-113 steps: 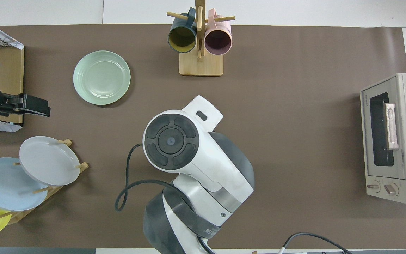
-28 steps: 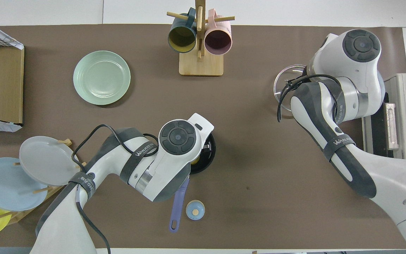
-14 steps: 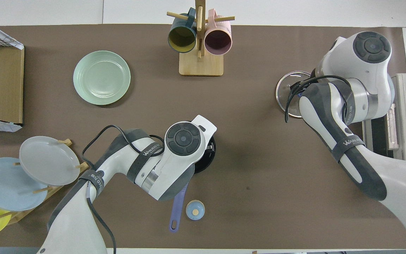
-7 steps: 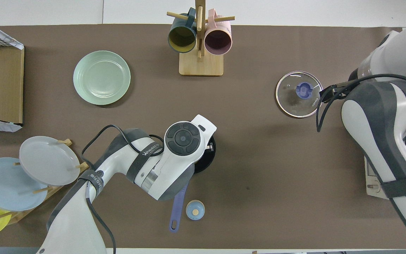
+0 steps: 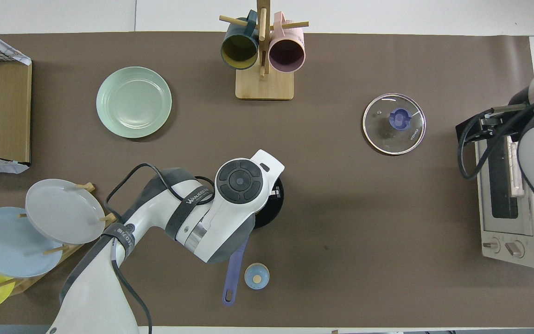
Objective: Transfer potato from pot to plate
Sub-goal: 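Release the lid and withdraw the right gripper while the left gripper grips potato, then lift the yellow potato with the left gripper toward the green plate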
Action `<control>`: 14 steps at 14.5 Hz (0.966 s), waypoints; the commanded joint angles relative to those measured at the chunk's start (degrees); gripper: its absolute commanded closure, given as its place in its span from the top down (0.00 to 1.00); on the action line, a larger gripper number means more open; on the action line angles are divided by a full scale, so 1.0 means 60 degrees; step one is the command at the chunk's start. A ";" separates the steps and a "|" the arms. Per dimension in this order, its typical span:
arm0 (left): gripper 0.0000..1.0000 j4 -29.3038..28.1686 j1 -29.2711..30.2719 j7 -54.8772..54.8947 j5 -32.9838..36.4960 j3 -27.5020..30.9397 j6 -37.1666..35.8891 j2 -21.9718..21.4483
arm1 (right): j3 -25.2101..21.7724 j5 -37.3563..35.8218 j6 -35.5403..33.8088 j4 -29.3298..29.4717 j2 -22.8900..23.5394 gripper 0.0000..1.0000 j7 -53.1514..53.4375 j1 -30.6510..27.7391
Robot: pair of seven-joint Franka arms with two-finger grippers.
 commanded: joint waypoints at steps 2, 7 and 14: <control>0.07 0.0532 0.0007 -0.0044 0.0150 0.0155 -0.1108 -0.0527 | 0.0000 0.0169 -0.0379 -0.0279 -0.0409 1.00 0.0027 -0.0132; 0.07 0.1468 0.0737 0.0364 0.0135 0.0169 -0.2410 -0.0981 | 0.0118 0.0169 -0.0845 -0.0221 -0.0790 1.00 0.0056 -0.0146; 0.07 0.3550 0.3649 0.3259 0.0062 0.0155 -0.3176 -0.0412 | -0.0014 0.0037 -0.0964 -0.0366 -0.0995 1.00 0.0012 -0.0263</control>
